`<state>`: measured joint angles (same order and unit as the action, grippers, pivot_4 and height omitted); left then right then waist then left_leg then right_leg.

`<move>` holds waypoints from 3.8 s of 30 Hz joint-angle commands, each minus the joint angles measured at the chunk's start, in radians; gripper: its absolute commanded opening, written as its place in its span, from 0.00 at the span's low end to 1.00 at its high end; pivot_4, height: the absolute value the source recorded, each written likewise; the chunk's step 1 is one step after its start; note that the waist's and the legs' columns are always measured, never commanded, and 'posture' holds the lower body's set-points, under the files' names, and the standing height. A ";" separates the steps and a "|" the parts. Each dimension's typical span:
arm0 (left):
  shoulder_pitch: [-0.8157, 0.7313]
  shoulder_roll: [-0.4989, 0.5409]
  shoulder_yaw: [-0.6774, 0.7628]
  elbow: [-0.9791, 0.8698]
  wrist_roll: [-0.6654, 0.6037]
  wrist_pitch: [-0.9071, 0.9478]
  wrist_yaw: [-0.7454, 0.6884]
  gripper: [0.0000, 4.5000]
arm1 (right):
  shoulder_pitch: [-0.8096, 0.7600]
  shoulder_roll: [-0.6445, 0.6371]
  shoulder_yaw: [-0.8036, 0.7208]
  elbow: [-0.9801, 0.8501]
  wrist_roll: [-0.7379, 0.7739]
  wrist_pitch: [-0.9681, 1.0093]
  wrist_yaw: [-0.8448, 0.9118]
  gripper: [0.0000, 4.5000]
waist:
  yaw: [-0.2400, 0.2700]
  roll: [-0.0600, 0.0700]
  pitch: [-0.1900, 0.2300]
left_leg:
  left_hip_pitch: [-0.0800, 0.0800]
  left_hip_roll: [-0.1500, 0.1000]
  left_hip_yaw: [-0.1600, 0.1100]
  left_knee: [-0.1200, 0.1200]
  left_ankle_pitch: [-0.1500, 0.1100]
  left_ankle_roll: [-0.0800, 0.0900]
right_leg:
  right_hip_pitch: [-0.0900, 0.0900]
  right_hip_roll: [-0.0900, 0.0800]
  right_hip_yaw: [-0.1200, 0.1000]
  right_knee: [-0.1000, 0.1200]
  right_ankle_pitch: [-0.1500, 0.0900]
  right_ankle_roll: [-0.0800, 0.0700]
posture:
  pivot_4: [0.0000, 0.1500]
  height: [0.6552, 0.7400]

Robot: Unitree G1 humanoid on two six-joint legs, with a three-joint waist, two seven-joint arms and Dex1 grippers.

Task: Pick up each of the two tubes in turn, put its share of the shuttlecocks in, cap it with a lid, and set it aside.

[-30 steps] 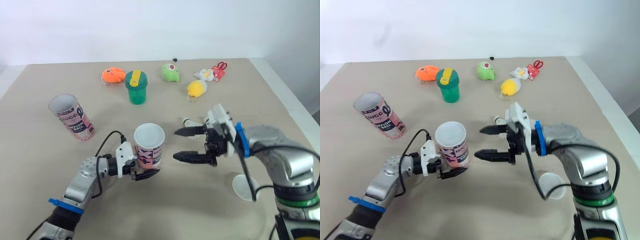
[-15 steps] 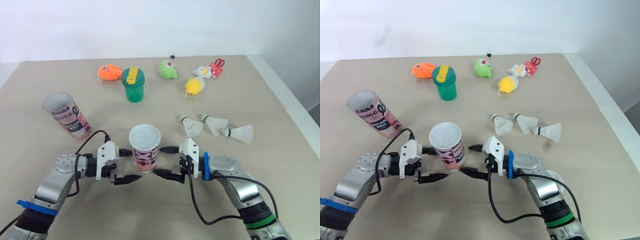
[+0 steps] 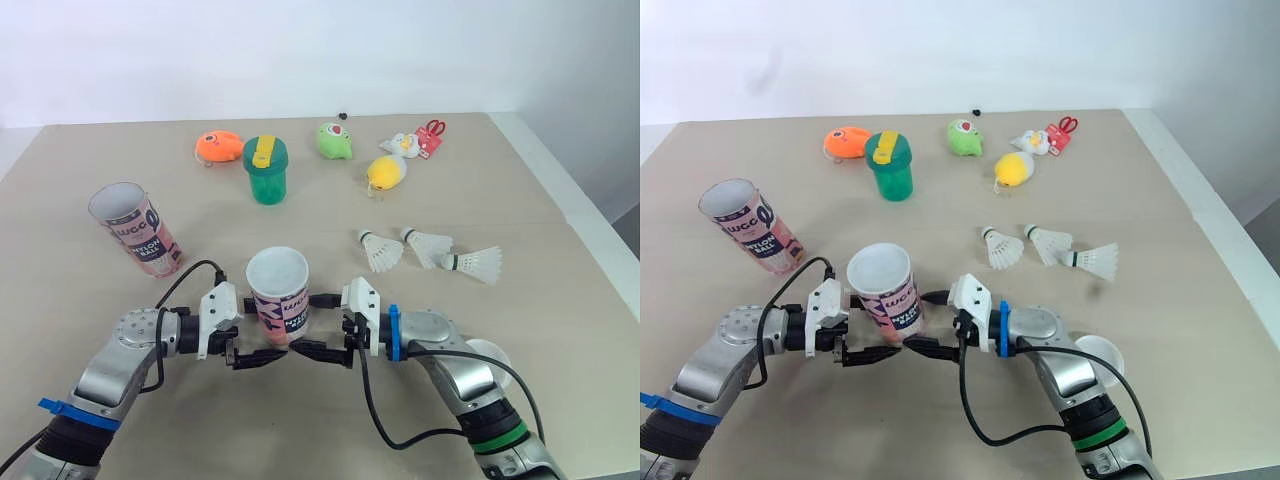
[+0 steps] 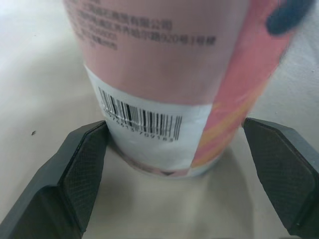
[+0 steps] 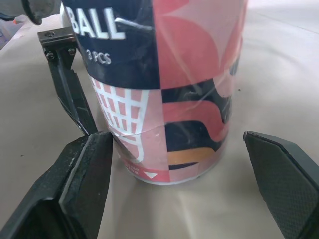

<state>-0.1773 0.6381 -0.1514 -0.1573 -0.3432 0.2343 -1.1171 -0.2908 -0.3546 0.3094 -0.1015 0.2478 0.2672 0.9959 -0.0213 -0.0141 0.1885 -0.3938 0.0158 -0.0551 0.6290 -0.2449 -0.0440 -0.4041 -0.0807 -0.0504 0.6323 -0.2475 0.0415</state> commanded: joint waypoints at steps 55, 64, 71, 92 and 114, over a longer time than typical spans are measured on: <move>-0.426 -0.345 -0.117 0.078 -0.054 0.135 0.178 1.00 | 0.280 -0.215 -1.007 -0.292 0.408 0.304 -0.409 0.82 | 0.031 -0.002 0.000 | 0.002 0.011 0.010 0.025 0.001 0.003 | -0.001 0.022 0.025 0.016 0.012 -0.007 | 1.00 1.00; -0.469 -0.471 -0.183 0.173 0.010 0.082 0.161 1.00 | 0.376 -0.145 -1.060 -0.067 0.301 0.111 -0.494 0.82 | 0.017 0.003 -0.002 | 0.007 0.011 0.024 0.024 -0.002 0.016 | -0.002 0.025 0.041 0.017 0.013 -0.006 | 1.00 1.00; -0.435 -0.443 -0.186 0.145 0.012 0.091 0.143 1.00 | 0.362 -0.099 -1.021 0.049 0.251 0.027 -0.557 0.82 | 0.008 0.004 -0.003 | 0.008 0.010 0.028 0.026 -0.002 0.016 | -0.002 0.029 0.055 0.016 0.016 -0.002 | 1.00 1.00; -0.420 -0.419 -0.180 0.151 0.012 0.087 0.114 1.00 | 0.578 -0.009 -1.009 -0.072 0.314 -0.028 -0.560 1.00 | 0.001 0.004 -0.003 | 0.006 0.007 0.027 0.026 -0.002 0.017 | -0.002 0.043 0.081 0.016 0.015 0.002 | 1.00 1.00; 0.153 -0.326 0.238 -0.139 0.086 -0.057 0.596 1.00 | 0.116 -0.320 -0.302 -0.414 0.401 0.238 -0.251 1.00 | -0.001 -0.008 -0.005 | 0.005 0.009 0.027 0.026 0.003 0.021 | -0.004 0.064 0.111 0.014 0.020 -0.001 | 1.00 1.00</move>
<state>-0.0424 0.3300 0.0445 -0.2268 -0.2705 0.2143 -0.5940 -0.1349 -0.6710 -0.0318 -0.5324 0.6921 0.5466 0.6963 -0.0220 -0.0219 0.1832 -0.3891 0.0250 -0.0273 0.6553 -0.2423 -0.0234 -0.4084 -0.0175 0.0610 0.6457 -0.2266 0.0420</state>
